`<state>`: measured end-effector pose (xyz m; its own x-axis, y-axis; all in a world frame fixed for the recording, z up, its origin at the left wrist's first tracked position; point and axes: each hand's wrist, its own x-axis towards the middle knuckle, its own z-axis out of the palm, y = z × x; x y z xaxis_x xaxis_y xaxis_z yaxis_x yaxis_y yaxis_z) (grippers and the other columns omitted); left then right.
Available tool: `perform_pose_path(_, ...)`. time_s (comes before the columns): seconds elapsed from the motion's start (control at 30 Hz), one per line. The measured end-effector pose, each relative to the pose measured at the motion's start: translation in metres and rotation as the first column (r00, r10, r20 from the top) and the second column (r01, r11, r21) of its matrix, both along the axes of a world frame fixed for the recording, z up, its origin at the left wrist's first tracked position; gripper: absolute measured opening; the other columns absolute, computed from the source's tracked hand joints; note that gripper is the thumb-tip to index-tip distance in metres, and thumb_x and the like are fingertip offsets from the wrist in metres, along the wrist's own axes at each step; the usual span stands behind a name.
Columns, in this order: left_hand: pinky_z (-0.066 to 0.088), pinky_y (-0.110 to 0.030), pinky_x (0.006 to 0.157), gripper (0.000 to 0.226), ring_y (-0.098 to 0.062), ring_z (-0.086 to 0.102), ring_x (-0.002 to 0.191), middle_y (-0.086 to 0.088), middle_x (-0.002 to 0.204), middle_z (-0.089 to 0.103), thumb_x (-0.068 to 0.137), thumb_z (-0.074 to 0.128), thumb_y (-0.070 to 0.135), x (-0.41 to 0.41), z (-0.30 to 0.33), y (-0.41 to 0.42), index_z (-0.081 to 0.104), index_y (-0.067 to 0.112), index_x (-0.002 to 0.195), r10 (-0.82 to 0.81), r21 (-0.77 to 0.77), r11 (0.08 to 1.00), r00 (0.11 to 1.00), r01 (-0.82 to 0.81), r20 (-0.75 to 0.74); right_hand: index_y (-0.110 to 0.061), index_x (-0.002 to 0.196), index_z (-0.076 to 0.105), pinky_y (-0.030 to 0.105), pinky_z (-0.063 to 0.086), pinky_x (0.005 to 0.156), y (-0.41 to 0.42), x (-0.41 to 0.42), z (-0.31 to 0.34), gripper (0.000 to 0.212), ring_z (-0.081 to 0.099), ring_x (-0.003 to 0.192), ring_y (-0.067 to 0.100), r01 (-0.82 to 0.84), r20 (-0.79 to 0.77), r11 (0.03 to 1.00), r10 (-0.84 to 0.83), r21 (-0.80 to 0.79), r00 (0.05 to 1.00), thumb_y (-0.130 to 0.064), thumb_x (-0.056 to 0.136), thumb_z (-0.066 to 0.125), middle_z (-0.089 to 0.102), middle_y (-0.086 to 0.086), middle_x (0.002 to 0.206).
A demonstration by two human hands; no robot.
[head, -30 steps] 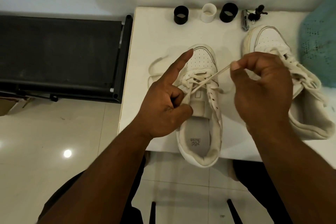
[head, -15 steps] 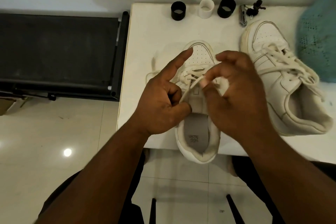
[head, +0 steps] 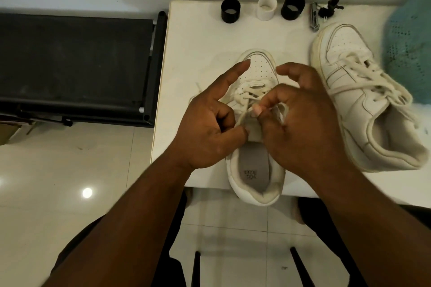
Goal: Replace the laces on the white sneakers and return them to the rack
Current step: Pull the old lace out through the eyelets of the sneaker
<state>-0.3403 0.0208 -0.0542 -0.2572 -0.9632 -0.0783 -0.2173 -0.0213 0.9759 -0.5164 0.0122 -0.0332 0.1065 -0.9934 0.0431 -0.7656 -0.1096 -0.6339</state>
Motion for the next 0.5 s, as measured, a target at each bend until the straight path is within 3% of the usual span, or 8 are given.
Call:
perform_pose_path(0.07,0.040,-0.012,0.055,0.096,-0.012,0.037,0.038,-0.004,0.045,0.047,0.074,0.064,-0.010,0.000,0.001,0.000,0.032,0.022,0.158,-0.001,-0.001,1.000,1.000,0.001,0.005,-0.030,0.086,0.060,0.009,0.034,0.101,-0.007,-0.008,0.003,0.009,0.044,0.115,-0.001,0.100,0.070,0.993,-0.095,-0.057,0.993,-0.026,0.090,0.068,0.052,0.000,0.134)
perform_pose_path(0.1,0.041,-0.011,0.057,0.096,-0.013,0.038,0.038,-0.006,0.045,0.047,0.073,0.064,-0.010,0.000,0.001,0.000,0.033,0.023,0.158,-0.003,0.003,1.000,1.000,0.003,0.004,-0.027,0.088,0.062,0.000,0.027,0.095,-0.011,-0.013,0.003,0.005,0.043,0.112,-0.002,0.165,0.088,0.983,-0.158,-0.079,0.984,-0.026,0.092,0.066,0.053,0.000,0.129)
perform_pose_path(0.2,0.041,-0.011,0.057,0.097,-0.012,0.038,0.038,0.000,0.045,0.047,0.074,0.065,-0.013,0.001,0.000,0.000,0.033,0.022,0.158,0.000,0.004,1.000,1.000,0.000,-0.004,-0.022,0.093,0.066,-0.003,0.021,0.091,-0.022,-0.027,0.000,0.011,0.047,0.113,0.004,0.302,0.097,0.950,-0.295,-0.074,0.951,-0.032,0.093,0.061,0.053,-0.001,0.121)
perform_pose_path(0.27,0.040,-0.011,0.057,0.097,-0.011,0.037,0.038,0.002,0.045,0.046,0.075,0.067,-0.015,0.000,-0.002,0.000,0.033,0.019,0.159,0.004,-0.005,1.000,1.000,-0.004,-0.003,-0.022,0.100,0.068,-0.001,0.024,0.093,-0.024,-0.029,0.001,0.018,0.050,0.118,0.009,0.276,0.068,0.960,-0.273,-0.042,0.960,-0.037,0.090,0.064,0.056,0.002,0.125)
perform_pose_path(0.37,0.040,-0.014,0.055,0.093,-0.011,0.038,0.039,-0.001,0.047,0.047,0.077,0.071,-0.007,-0.001,-0.002,0.000,0.033,0.015,0.158,0.016,-0.024,1.000,0.999,-0.017,-0.027,-0.026,0.110,0.068,0.011,0.032,0.101,-0.014,-0.015,0.007,0.036,0.044,0.126,0.007,0.084,0.038,0.996,-0.084,0.018,0.996,-0.041,0.078,0.070,0.048,0.000,0.140)
perform_pose_path(0.5,0.043,-0.016,0.058,0.090,-0.010,0.045,0.044,0.000,0.051,0.051,0.074,0.068,-0.004,-0.002,0.001,-0.001,0.035,0.012,0.157,0.034,-0.065,0.997,0.999,-0.035,-0.008,-0.030,0.091,0.074,0.055,0.042,0.106,0.003,0.004,0.007,0.021,0.040,0.140,0.022,-0.084,-0.061,0.993,0.089,0.078,0.994,-0.039,0.075,0.064,0.042,0.000,0.153)
